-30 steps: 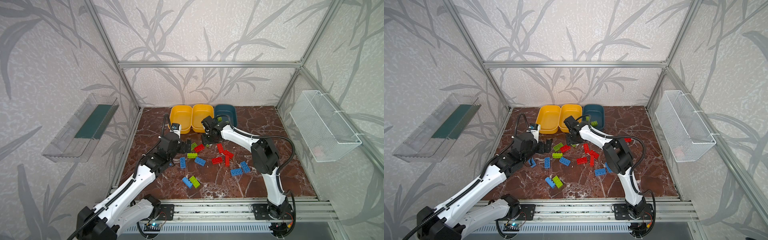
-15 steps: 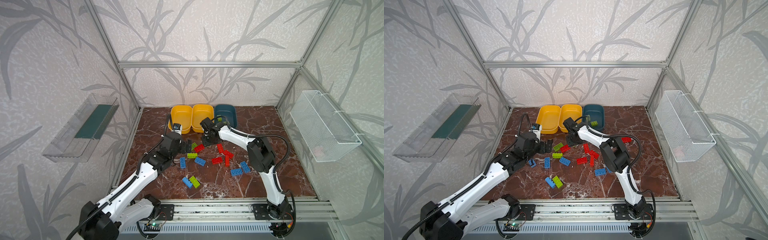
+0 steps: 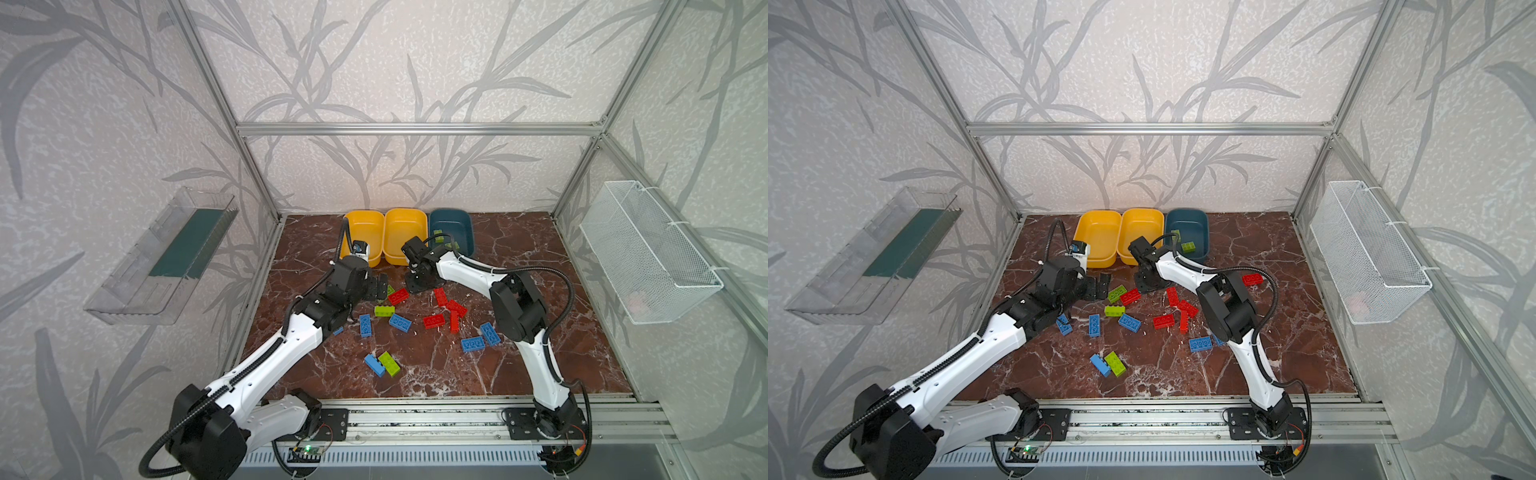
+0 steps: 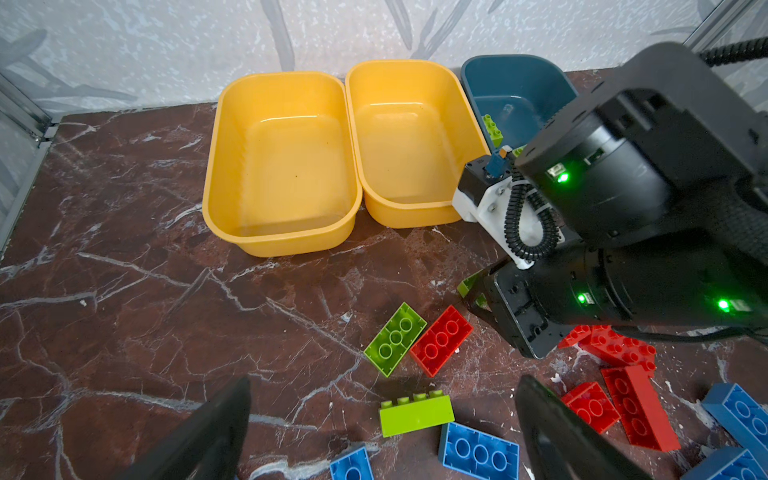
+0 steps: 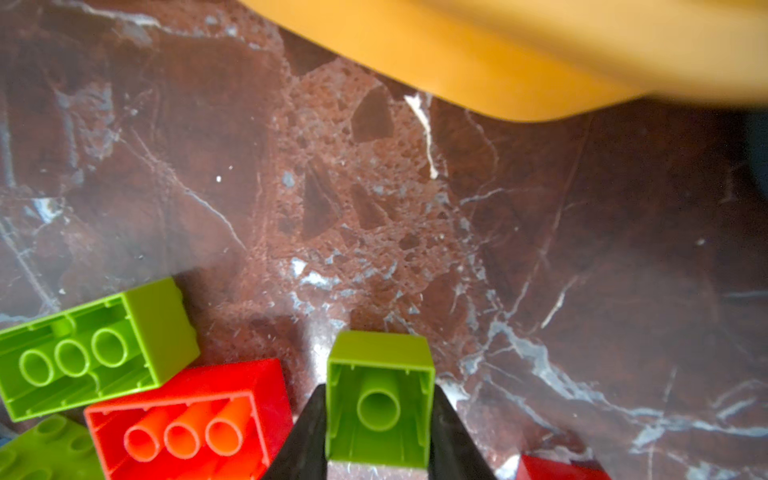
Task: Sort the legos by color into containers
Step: 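Carry the green brick with the right gripper into the teal bin and release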
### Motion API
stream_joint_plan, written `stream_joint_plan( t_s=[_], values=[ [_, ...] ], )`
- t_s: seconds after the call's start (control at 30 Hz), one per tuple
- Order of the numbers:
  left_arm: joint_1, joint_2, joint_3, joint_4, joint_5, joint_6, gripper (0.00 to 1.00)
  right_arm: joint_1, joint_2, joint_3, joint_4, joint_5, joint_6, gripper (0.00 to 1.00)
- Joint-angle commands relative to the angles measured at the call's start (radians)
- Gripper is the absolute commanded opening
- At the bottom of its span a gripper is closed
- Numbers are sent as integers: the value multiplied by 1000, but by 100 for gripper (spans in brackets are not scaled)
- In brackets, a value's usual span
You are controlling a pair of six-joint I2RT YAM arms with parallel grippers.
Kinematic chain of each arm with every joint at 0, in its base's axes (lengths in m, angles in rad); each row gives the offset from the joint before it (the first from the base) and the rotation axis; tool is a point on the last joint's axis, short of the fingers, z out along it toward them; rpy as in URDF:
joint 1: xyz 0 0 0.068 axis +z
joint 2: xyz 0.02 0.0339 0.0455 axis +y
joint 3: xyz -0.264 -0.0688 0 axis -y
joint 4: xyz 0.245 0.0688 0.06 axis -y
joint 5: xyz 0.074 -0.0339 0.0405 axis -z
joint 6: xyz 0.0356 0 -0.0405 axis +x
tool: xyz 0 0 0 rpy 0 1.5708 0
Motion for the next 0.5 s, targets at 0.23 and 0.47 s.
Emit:
stream_joint_plan(
  t_s=[0.23,0.47],
  values=[
    [4,43,63,21,19,30,99,-14,-83,3,-81,37,-11,32],
    [3,63,69,40,23,38,99,-77,-217,1,-122,72,-23,32]
  ],
)
